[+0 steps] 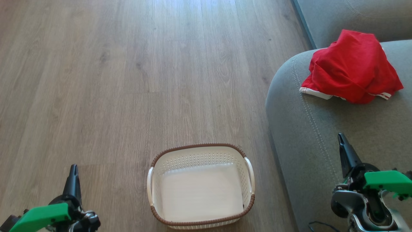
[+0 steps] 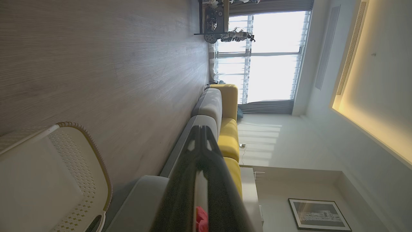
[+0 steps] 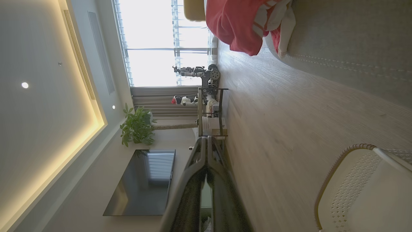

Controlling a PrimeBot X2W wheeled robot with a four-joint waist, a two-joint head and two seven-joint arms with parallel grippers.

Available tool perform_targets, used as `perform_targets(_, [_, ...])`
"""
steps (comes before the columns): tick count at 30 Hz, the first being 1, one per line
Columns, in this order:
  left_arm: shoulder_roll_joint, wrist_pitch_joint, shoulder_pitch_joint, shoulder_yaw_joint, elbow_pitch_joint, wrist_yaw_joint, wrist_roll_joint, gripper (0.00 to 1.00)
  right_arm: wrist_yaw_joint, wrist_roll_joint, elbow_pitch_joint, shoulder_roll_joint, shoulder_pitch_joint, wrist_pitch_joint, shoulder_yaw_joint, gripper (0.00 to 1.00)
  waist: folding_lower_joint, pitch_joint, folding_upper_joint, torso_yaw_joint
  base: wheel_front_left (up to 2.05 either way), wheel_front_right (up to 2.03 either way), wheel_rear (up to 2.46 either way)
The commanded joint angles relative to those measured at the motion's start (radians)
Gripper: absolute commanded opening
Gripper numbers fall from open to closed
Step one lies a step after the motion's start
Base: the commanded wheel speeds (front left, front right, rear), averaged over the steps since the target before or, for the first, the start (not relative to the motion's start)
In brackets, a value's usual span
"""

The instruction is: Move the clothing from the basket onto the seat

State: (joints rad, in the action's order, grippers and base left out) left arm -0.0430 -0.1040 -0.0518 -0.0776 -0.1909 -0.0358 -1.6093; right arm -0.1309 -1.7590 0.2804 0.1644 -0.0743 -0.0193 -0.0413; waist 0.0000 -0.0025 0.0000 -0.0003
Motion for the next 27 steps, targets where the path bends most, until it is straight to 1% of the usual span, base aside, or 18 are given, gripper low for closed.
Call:
perform_targets(1, [-0.01, -0.005, -0.05, -0.035, 0.038, -0.008, -0.002, 0.0, 0.0, -0.009, -0.041, 0.025, -0.048, -0.011, -0.025, 0.0, 0.0, 0.0, 0.0, 0.0, 0.0, 0.0, 0.0])
perform_targets(27, [-0.01, -0.005, -0.05, -0.035, 0.038, -0.008, -0.002, 0.0, 0.0, -0.048, -0.051, 0.059, -0.048, -0.047, -0.069, 0.0, 0.0, 0.0, 0.0, 0.0, 0.0, 0.0, 0.0])
